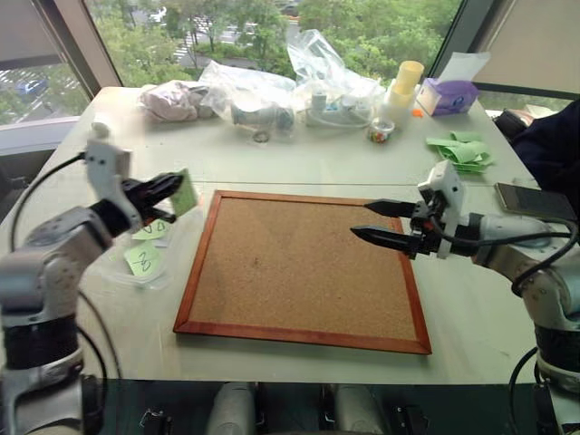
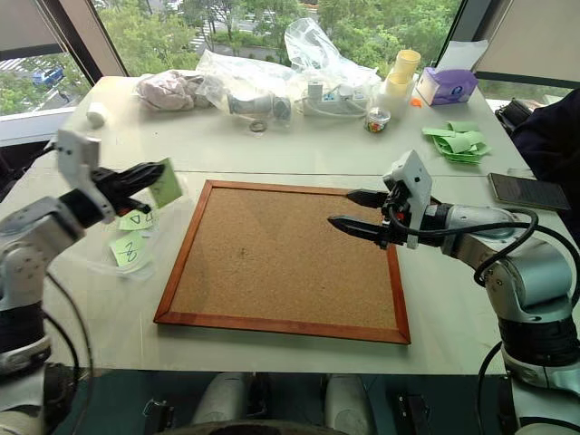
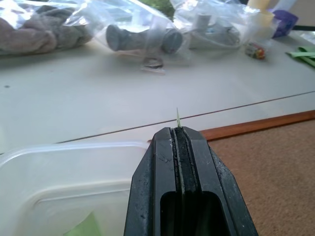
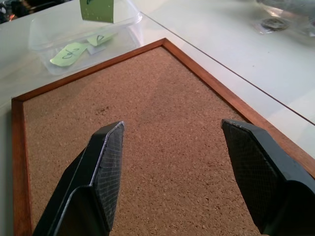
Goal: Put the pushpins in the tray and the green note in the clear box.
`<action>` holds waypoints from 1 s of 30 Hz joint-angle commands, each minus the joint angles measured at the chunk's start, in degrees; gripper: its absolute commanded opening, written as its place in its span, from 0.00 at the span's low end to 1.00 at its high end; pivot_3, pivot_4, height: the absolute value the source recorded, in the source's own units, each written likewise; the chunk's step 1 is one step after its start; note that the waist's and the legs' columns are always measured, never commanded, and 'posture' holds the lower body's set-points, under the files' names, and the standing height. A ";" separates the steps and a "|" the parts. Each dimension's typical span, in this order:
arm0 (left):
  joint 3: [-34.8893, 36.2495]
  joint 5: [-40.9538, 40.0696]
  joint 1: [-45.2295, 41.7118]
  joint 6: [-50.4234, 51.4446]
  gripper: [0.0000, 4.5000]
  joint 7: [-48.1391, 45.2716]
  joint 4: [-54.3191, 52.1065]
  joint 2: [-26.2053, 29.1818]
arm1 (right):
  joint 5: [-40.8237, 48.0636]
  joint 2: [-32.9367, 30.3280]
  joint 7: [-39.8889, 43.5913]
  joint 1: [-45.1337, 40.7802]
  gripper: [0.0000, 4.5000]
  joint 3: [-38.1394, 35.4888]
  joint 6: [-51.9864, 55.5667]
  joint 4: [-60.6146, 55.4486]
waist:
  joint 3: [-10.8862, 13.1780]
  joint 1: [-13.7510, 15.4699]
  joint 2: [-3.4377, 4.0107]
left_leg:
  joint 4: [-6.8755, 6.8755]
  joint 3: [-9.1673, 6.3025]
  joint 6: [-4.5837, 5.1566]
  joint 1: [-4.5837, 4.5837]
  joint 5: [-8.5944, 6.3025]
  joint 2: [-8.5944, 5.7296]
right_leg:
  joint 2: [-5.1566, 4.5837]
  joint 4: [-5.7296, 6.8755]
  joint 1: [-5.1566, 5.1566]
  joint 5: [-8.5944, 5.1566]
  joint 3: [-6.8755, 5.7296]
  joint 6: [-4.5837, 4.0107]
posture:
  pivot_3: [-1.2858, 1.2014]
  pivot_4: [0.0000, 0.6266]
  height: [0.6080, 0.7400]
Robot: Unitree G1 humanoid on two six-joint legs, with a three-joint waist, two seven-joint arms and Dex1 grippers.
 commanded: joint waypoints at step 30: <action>-18.79 -0.63 -2.28 -5.67 0.99 -24.72 -4.25 7.70 | -5.07 -7.44 4.01 5.88 0.72 -2.87 -6.38 2.77 | 0.09 -0.27 -0.14 | 0.01 0.12 0.02 -0.01 -0.02 -0.05 | -0.02 0.02 -0.05 0.01 -0.01 0.00 | 0.52 0.24 1.00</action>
